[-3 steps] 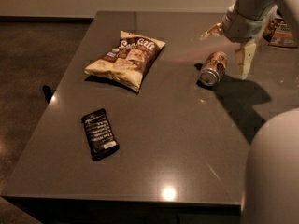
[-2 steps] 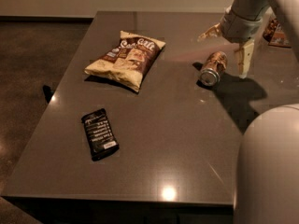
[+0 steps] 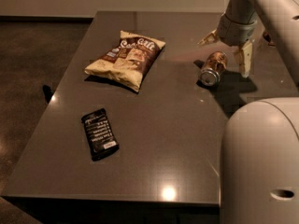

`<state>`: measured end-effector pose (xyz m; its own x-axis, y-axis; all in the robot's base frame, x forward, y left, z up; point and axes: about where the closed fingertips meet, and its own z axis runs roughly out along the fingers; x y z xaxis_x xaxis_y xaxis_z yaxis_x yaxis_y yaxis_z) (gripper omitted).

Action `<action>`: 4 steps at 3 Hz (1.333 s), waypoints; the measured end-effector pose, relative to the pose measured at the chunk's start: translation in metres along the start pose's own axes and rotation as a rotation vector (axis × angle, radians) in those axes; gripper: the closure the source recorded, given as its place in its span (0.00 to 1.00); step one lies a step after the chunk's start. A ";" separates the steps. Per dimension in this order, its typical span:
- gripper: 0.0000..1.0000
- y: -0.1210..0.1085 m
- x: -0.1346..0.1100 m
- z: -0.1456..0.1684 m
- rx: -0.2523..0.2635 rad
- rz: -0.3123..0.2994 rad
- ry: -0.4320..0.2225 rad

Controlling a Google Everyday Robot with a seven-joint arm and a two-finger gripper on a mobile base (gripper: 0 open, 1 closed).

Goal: Place orange can upright

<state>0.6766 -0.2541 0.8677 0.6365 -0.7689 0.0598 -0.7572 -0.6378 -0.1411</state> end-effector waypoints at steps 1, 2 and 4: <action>0.00 -0.001 -0.001 0.007 -0.027 -0.041 0.000; 0.02 -0.003 -0.010 0.010 -0.041 -0.074 -0.019; 0.55 -0.003 -0.014 0.016 -0.081 -0.095 -0.023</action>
Offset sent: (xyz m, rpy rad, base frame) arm -0.0532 0.0046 -0.0012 -0.0418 0.2338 0.1016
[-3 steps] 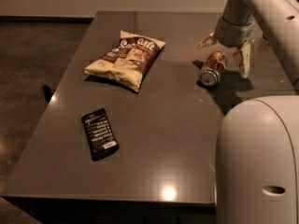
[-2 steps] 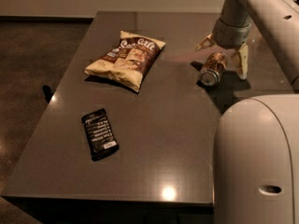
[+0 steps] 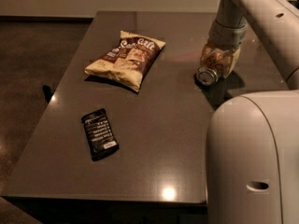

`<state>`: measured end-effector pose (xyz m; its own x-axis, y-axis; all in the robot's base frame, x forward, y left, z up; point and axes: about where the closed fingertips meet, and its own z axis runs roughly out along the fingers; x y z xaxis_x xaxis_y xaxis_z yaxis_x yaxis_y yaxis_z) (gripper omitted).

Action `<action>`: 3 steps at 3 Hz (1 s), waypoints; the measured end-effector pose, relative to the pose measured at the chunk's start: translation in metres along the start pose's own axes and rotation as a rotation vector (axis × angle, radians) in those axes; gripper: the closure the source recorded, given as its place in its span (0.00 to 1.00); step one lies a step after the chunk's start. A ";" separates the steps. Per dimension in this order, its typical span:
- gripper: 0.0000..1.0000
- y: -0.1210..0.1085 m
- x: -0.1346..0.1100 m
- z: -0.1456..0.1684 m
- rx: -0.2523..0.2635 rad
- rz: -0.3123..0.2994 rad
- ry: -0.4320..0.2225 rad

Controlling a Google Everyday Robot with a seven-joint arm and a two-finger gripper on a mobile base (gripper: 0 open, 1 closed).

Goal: Place orange can upright

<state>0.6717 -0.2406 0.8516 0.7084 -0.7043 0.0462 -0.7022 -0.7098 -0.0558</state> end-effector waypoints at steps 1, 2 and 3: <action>0.78 0.001 -0.001 -0.017 0.035 -0.011 0.027; 0.99 0.002 -0.007 -0.049 0.136 -0.026 0.047; 1.00 0.003 -0.017 -0.078 0.248 -0.050 0.054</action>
Offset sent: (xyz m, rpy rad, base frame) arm -0.0441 0.0092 0.1024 0.1572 -0.2194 0.0592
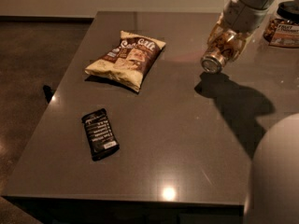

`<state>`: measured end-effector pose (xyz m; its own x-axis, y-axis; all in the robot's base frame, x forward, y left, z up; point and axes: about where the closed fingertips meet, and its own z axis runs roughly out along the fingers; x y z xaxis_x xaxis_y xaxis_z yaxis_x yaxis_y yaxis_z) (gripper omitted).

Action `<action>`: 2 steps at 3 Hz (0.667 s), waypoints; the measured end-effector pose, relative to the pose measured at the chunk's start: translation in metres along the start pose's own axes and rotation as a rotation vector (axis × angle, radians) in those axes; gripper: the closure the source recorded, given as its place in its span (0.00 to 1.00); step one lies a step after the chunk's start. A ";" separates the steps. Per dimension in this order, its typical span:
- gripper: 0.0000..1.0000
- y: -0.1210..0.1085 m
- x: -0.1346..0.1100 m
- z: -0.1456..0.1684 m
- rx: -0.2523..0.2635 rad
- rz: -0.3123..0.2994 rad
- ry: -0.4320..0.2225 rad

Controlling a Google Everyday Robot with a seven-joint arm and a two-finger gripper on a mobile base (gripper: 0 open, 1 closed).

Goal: Place orange can upright

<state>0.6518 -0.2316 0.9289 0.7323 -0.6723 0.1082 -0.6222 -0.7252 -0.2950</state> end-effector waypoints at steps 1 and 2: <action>1.00 -0.002 -0.009 -0.020 0.074 0.014 -0.035; 1.00 -0.005 -0.009 -0.019 0.087 0.014 -0.037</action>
Offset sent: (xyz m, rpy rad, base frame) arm -0.0108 0.0043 0.0178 0.0765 -0.0219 0.0047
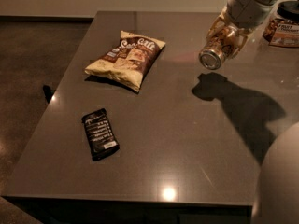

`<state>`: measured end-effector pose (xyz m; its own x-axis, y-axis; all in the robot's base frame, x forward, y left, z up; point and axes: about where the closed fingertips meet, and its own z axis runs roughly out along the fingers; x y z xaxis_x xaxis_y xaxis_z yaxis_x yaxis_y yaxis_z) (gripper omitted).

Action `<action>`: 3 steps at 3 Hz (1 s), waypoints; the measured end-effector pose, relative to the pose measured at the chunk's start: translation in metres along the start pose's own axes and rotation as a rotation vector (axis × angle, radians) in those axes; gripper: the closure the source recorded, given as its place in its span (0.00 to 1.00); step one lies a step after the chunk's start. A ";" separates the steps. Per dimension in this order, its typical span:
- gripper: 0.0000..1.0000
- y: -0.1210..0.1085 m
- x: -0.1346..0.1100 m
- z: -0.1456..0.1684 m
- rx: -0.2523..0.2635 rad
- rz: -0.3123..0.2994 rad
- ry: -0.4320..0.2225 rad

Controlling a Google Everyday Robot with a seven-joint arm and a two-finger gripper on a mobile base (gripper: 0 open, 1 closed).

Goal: Place orange can upright

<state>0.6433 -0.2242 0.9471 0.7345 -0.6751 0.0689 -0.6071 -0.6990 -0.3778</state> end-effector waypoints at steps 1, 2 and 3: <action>1.00 -0.005 -0.001 0.004 0.030 0.007 -0.017; 1.00 0.002 0.005 0.005 0.085 0.057 -0.009; 1.00 0.018 0.021 0.008 0.181 0.113 0.101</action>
Offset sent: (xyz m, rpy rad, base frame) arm 0.0083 -0.0252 -0.0131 0.1762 -0.1587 -0.1566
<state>0.6505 -0.2495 0.9345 0.6253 -0.7732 0.1051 -0.6127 -0.5700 -0.5474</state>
